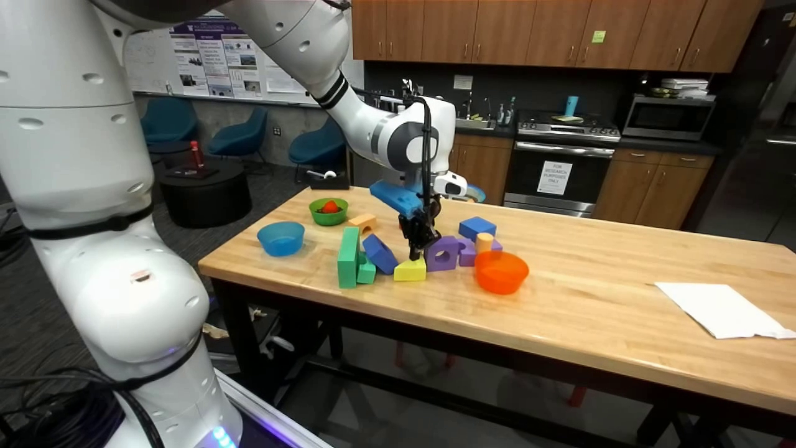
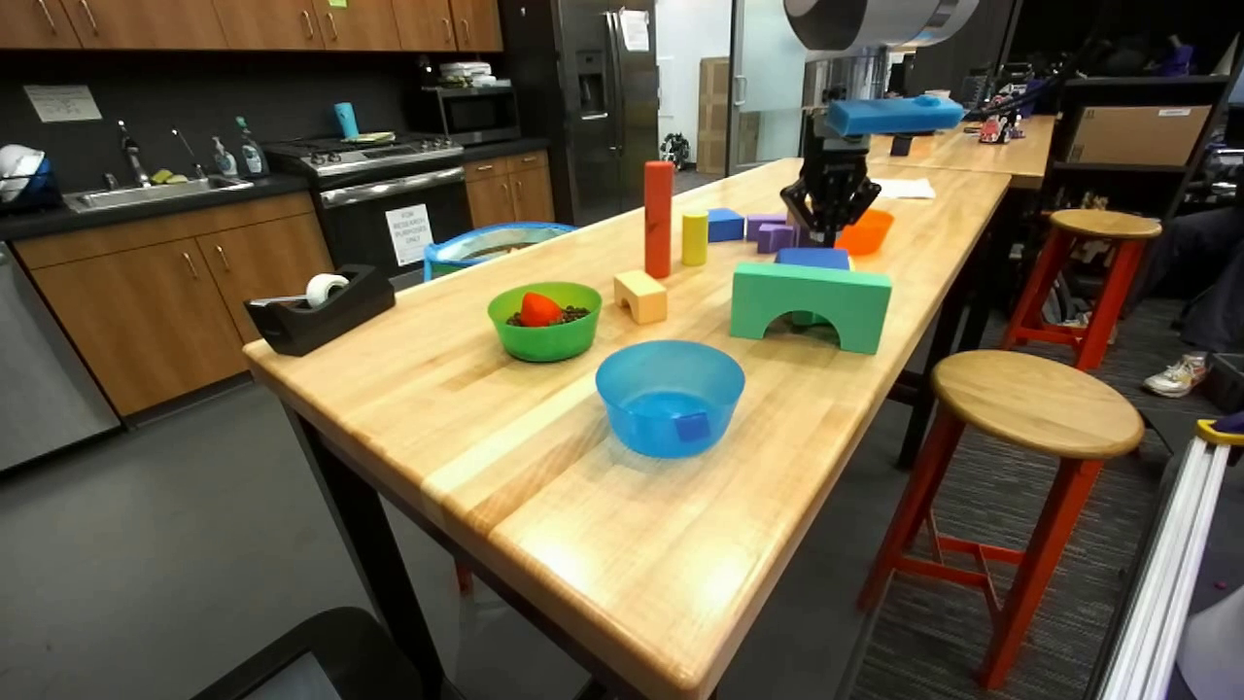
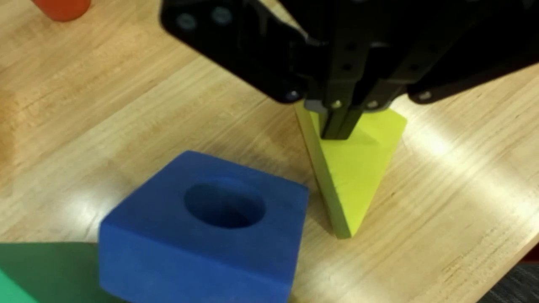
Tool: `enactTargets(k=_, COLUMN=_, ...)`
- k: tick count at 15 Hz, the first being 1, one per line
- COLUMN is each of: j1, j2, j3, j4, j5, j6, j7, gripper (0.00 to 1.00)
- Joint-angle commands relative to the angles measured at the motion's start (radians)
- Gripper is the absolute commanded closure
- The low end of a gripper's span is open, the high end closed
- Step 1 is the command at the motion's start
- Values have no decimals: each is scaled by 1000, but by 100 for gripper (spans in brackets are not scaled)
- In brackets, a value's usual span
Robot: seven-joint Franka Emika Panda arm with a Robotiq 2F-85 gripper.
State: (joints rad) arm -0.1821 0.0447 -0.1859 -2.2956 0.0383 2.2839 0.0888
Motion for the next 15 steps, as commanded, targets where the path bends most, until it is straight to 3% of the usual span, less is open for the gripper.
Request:
enactTargets(k=1, j1=-15, j2=23, j3=-15, j4=11, j5=-14, j6=3, j7=-16, gripper=100)
enactTargets(k=15, j1=-76, j2=26, j3=-78, j4=34, j5=2, j6=17, j7=-23, gripper=100)
